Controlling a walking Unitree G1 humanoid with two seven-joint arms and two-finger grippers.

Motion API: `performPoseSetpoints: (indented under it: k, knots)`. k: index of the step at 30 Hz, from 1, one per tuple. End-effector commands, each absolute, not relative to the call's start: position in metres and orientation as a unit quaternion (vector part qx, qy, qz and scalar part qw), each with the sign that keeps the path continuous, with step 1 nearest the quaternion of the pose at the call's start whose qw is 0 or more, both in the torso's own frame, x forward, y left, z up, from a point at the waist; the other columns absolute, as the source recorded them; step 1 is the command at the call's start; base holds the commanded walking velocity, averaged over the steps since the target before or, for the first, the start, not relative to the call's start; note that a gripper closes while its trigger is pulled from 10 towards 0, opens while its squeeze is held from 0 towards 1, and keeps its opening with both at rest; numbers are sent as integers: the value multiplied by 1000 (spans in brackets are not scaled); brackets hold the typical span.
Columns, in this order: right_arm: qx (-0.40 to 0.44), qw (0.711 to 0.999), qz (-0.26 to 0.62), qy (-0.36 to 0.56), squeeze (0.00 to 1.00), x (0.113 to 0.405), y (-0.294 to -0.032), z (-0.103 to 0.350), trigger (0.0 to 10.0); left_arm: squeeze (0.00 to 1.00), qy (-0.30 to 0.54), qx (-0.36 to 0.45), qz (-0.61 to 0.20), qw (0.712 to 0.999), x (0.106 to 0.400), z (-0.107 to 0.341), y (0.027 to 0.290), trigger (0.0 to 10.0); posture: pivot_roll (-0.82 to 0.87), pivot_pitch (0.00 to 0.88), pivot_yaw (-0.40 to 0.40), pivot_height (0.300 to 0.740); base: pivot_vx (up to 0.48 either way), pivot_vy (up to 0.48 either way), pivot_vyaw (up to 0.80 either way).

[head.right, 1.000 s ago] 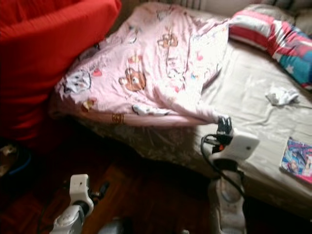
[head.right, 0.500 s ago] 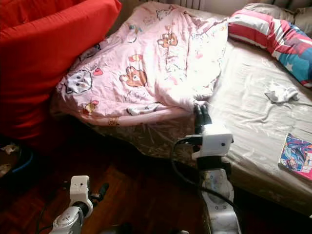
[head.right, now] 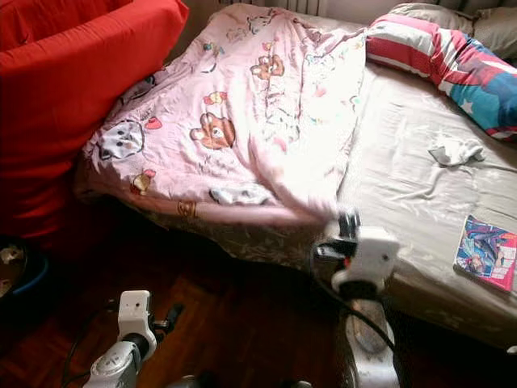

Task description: Clean up the room

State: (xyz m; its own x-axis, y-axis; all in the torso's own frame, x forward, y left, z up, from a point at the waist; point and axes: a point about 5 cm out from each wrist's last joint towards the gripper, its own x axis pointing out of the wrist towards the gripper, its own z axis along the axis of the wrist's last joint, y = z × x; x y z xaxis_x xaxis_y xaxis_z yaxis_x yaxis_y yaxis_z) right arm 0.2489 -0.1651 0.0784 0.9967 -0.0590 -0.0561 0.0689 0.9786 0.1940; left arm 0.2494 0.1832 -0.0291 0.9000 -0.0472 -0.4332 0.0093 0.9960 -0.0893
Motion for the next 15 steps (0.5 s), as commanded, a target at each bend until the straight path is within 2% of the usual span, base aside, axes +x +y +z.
performPoseSetpoints:
  k: [1, 9, 11, 15]
  knots:
    - [103, 993, -31, 55, 0, 243, -167, 65, 10000, 0, 245, -37, -16, 969, 241, -36, 184, 10000, 1, 183, 6, 740, 0, 0, 0]
    - [119, 976, -75, 166, 0, 222, -181, 9, 10000, 0, 245, -38, -22, 968, 243, -36, 182, 10000, -3, 184, 9, 740, 0, 0, 0]
    - [132, 959, -94, 233, 0, 203, -189, -24, 10000, 0, 244, -39, -23, 969, 244, -35, 182, 10000, 1, 184, 10, 740, 0, 0, 0]
    - [134, 945, -118, 272, 0, 189, -198, -43, 10000, 0, 242, -39, -24, 969, 244, -35, 182, 10000, 3, 185, 11, 740, 0, 0, 0]
